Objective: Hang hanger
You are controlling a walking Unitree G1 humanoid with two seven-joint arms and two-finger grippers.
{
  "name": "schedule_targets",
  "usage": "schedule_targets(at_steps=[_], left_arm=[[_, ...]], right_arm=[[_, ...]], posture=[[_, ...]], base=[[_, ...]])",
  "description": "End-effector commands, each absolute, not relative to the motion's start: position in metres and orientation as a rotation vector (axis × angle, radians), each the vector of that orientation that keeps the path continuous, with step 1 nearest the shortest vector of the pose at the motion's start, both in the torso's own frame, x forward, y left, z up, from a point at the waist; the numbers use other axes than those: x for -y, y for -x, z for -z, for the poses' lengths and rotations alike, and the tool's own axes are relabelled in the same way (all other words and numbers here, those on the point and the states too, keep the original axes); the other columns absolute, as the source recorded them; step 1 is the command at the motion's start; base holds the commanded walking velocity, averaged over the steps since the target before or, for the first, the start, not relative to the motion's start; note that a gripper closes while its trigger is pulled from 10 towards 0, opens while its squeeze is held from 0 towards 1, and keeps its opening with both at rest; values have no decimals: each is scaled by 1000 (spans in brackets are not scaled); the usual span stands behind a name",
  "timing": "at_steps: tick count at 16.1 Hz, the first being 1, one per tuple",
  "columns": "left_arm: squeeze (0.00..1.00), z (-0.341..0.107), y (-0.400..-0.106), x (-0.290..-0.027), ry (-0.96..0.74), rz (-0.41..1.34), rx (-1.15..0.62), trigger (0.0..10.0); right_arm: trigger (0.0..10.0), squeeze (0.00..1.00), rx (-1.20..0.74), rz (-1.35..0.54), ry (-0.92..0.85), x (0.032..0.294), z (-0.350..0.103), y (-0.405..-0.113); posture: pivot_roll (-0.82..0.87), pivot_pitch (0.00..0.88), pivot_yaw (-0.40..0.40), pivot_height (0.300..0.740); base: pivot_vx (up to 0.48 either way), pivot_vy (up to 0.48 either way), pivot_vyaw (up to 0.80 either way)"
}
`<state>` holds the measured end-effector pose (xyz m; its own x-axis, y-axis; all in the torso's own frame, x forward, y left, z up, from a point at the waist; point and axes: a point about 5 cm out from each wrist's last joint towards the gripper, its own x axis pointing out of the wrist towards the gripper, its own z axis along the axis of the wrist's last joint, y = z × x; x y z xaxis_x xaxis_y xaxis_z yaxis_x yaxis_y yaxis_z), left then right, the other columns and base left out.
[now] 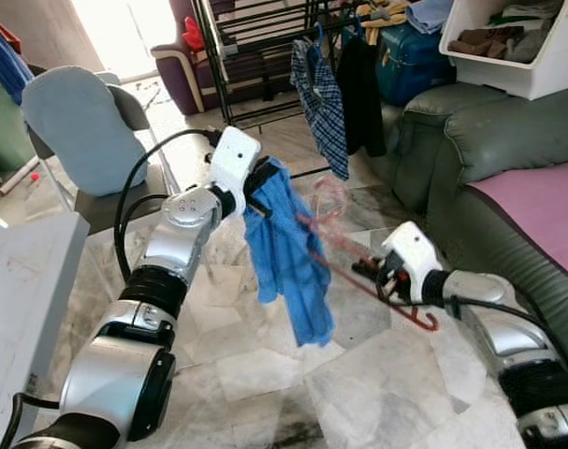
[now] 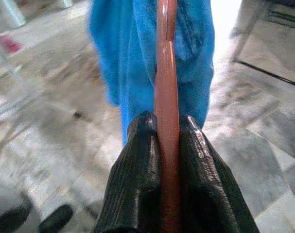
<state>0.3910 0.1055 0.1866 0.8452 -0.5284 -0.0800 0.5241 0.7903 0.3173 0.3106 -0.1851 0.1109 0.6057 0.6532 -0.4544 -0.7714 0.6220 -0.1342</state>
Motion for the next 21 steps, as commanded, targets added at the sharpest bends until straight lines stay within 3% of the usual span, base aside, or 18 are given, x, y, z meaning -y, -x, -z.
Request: schedule_targets(at_steps=[1,4,8,10,14,16,19,20,21], left_arm=[[0,-188,-393,-118,-412,517,24,10000],[0,-191,-389,-111,-357,592,53,10000],[0,-197,-386,-108,-213,608,61,10000],[0,-187,-392,-127,-283,495,11,10000],[0,-166,-388,-138,-353,457,-58,10000],[0,-148,-382,-131,-377,488,-106,10000],[0,-140,-369,-102,-260,661,-127,10000],[0,-131,-355,-83,-225,800,-145,10000],[0,-125,-349,-78,-223,835,-167,10000]], right_arm=[[10000,0,-398,-915,355,182,-112,-305],[10000,0,-445,-827,389,192,-106,-311],[10000,0,-472,-524,203,197,-93,-330],[10000,0,-430,-456,144,203,-101,-337],[10000,0,-377,-311,28,217,-116,-351],[10000,0,-333,-296,-83,215,-127,-356],[10000,0,-268,-195,-244,222,-139,-365],[10000,0,-180,-76,-459,230,-154,-375],[10000,0,-157,-46,-526,230,-158,-378]], posture=[[-147,0,149,736],[-153,0,149,736],[-145,0,141,736],[-143,0,138,736],[-156,0,131,736],[-163,0,129,736],[-165,0,122,736],[-165,0,120,736],[-166,0,119,736]], base=[[0,0,0],[0,0,0],[0,0,0],[0,0,0],[0,0,0],[0,0,0],[0,0,0],[0,0,0],[0,0,0]])
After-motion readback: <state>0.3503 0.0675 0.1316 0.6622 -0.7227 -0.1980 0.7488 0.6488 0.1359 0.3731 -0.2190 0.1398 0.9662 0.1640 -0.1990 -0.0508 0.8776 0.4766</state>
